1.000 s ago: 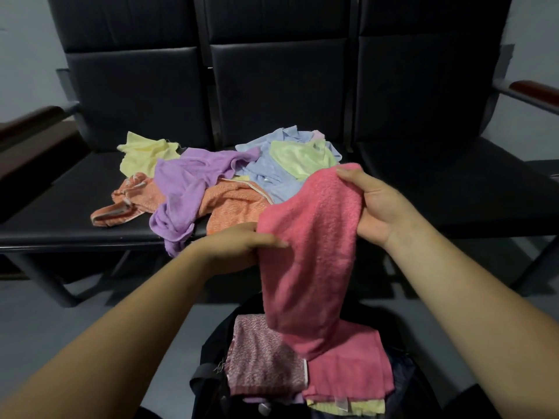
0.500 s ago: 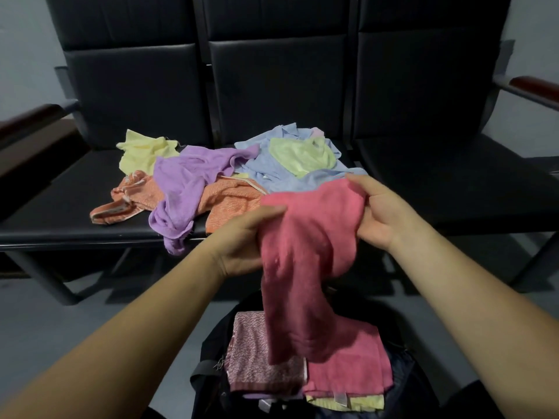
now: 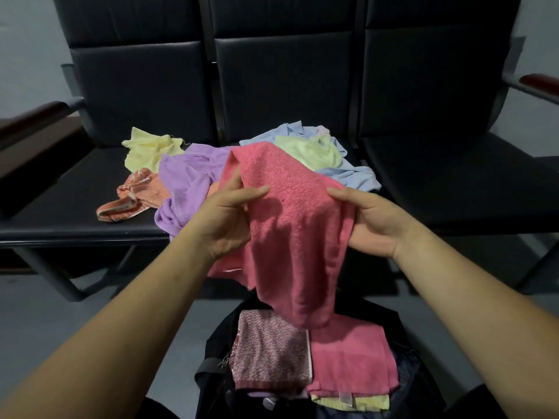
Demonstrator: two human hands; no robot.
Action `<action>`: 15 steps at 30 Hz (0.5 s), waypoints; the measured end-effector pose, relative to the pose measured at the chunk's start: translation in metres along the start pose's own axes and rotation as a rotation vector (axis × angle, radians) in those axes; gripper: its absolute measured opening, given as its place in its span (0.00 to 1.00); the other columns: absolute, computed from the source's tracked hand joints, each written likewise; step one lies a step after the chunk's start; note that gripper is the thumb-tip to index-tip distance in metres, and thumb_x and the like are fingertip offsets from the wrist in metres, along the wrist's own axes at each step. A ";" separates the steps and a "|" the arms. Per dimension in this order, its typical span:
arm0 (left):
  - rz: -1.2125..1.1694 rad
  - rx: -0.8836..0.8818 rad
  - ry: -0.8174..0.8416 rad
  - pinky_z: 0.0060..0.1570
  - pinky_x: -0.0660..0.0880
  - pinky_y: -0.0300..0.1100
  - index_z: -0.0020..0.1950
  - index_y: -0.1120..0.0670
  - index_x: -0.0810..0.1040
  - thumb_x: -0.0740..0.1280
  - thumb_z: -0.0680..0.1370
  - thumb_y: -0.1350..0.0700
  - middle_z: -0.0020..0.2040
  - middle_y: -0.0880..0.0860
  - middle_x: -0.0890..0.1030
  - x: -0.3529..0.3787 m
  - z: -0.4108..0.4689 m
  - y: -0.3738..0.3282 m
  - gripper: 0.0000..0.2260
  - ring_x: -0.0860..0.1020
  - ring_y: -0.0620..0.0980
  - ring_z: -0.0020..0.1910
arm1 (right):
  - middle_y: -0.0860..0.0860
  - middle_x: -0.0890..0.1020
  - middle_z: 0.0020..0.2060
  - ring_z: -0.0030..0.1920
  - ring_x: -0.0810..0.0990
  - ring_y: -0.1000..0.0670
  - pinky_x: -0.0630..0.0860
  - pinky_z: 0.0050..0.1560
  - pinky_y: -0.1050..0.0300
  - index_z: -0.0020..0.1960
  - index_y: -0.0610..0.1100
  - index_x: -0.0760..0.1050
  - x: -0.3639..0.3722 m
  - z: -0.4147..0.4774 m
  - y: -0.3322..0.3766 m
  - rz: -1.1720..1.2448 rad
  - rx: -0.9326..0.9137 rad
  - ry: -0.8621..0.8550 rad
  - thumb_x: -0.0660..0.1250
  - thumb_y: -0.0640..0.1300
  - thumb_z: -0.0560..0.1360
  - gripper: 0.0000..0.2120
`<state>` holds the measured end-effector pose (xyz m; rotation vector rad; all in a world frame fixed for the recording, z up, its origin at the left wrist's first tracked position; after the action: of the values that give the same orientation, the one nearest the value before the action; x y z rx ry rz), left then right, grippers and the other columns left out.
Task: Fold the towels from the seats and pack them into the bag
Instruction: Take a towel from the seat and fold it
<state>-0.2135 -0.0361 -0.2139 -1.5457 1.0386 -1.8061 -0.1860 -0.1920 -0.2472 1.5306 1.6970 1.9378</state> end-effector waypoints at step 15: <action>0.140 0.035 -0.114 0.49 0.83 0.46 0.66 0.48 0.77 0.66 0.71 0.68 0.53 0.53 0.85 -0.014 -0.004 -0.017 0.27 0.84 0.51 0.50 | 0.44 0.82 0.50 0.51 0.82 0.44 0.78 0.58 0.45 0.54 0.41 0.81 -0.002 -0.013 -0.051 -0.147 0.496 0.061 0.85 0.46 0.61 0.25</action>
<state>-0.2137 -0.0145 -0.2076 -1.4976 1.0293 -1.6144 -0.2191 -0.1840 -0.2875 1.4349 2.3727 1.5801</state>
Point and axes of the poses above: each hand's wrist, its own z-axis towards the middle knuckle, its own x-axis out of the palm, y = z × x, the point moved 9 cm from there along z, towards the middle knuckle
